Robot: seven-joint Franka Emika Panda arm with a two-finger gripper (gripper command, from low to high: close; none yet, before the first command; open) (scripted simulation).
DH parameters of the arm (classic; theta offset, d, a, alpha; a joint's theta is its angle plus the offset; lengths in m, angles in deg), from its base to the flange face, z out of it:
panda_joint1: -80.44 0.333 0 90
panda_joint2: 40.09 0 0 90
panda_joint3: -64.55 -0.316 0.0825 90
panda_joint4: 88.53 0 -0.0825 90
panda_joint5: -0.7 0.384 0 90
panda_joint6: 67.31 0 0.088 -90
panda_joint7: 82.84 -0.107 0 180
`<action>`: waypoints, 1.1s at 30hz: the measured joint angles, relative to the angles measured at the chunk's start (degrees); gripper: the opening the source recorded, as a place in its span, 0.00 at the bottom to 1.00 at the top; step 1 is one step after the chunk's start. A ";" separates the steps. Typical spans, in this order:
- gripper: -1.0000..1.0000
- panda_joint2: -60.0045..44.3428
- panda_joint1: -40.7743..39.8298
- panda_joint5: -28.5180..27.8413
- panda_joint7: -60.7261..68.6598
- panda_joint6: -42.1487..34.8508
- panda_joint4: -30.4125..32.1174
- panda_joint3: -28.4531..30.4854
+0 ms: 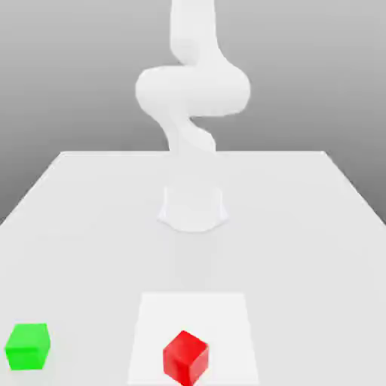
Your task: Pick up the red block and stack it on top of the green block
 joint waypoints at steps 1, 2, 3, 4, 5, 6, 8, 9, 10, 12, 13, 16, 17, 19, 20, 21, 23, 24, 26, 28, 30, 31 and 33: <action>0.50 -2.26 -0.85 -0.45 -1.67 0.84 0.40 -0.76; 0.50 -4.43 -1.66 -0.88 -3.27 1.65 0.79 -1.48; 0.50 -6.56 -2.44 -1.30 -4.84 2.44 1.16 -2.18; 0.50 -8.66 -3.19 -1.74 -6.40 3.22 1.54 -2.84; 0.50 -10.76 -3.83 -2.23 -8.00 3.99 1.91 -3.41; 0.50 -12.86 -4.50 -2.70 -9.57 4.76 2.28 -3.99; 0.50 -17.04 -5.69 -3.66 -12.74 6.30 3.01 -5.01; 0.50 -19.14 -6.21 -4.14 -14.33 7.06 3.38 -5.44; 0.50 -21.23 -6.68 -4.63 -15.91 7.83 3.74 -5.80; 0.50 -25.41 -7.50 -5.52 -19.03 9.36 4.48 -6.41; 0.50 -27.50 -7.83 -5.93 -20.56 10.13 4.85 -6.63; 0.50 -33.71 -8.50 -6.81 -24.90 12.46 5.96 -6.97; 0.50 -35.77 -8.67 -6.90 -26.21 13.24 6.33 -6.97; 0.50 -39.83 -8.85 -6.91 -28.69 14.85 7.09 -6.88; 0.50 -41.84 -8.92 -6.65 -29.73 15.65 7.47 -6.82; 0.50 -43.82 -8.82 -6.30 -30.71 16.47 7.85 -6.78; 0.50 -47.74 -8.74 -5.24 -32.44 18.14 8.64 -6.86; 0.50 -49.67 -8.70 -4.42 -33.07 18.98 9.04 -6.91; 0.50 -53.63 -8.44 -4.13 -34.23 21.49 9.13 -6.64; 0.50 -57.75 -7.75 -5.10 -35.31 24.73 8.65 -5.72; 0.00 -61.77 -6.84 -6.35 -36.31 28.01 8.06 -4.55; 0.00 -61.77 -6.84 -6.35 -36.31 28.01 8.06 -4.55; 0.00 -61.77 -6.84 -6.37 -36.33 28.06 8.06 -4.56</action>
